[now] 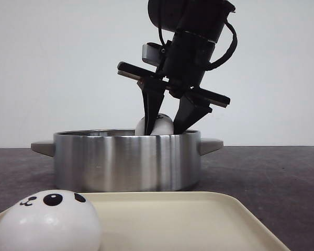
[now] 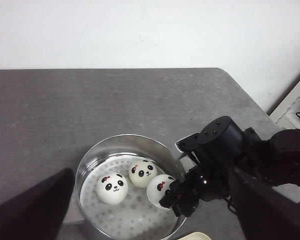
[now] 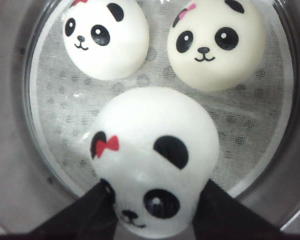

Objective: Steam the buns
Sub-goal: 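Carry the bun with the right gripper into the pot and release it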

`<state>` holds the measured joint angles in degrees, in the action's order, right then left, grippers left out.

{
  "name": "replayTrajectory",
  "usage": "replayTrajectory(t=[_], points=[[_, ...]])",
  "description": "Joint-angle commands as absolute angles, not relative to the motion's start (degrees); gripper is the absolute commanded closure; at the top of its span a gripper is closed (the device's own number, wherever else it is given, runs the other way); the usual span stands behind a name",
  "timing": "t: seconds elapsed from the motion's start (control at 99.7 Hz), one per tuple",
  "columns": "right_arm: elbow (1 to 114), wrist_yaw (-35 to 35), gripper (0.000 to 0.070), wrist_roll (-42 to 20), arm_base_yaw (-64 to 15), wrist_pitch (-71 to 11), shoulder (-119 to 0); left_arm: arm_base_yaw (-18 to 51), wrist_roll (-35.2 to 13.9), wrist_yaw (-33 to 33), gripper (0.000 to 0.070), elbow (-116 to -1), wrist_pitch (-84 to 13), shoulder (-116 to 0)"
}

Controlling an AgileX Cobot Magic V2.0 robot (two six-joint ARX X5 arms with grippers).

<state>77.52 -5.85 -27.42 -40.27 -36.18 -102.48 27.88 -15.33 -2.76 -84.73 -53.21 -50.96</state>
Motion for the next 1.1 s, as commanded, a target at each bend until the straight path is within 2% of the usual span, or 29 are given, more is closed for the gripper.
replayTrajectory(t=[0.0,0.08,0.13,0.381,0.632,0.922,0.952,0.983,1.093], points=[[78.26,-5.39,0.0372,-27.42,-40.62,-36.25,-103.39,28.14,-14.37,-2.52,0.0104,-85.65,-52.86,-51.29],[78.26,-4.29,0.0282,-27.90,-40.62,-36.75,-103.39,28.14,-14.37,-2.52,0.0104,-85.65,-53.15,-51.29],[78.26,-4.03,0.0257,-27.88,-40.62,-36.99,-103.39,28.14,-14.37,-2.52,0.0104,-85.65,-53.30,-51.29],[78.26,-4.05,0.0240,-27.88,-40.62,-37.30,-103.39,28.14,-14.17,-2.52,0.0104,-85.65,-54.89,-51.31],[78.26,-4.05,0.0135,-27.86,-40.62,-37.80,-103.39,28.14,-14.15,-2.52,0.0104,-85.65,-56.27,-51.31],[78.59,-4.01,0.0139,-26.83,-40.58,-35.22,-101.32,28.42,-14.22,-2.63,0.0104,-84.64,-59.53,-51.37],[78.65,-3.64,0.0155,-26.65,-40.58,-34.85,-100.22,28.73,-14.50,-2.72,0.0104,-84.12,-60.29,-51.35],[78.67,-2.66,0.0201,-26.50,-40.60,-34.46,-99.04,29.08,-14.74,-2.87,0.0104,-83.55,-60.99,-51.35],[78.70,1.15,0.0510,-25.87,-40.97,-33.06,-92.77,30.96,-16.62,-3.90,0.0104,-79.94,-62.92,-51.22]])
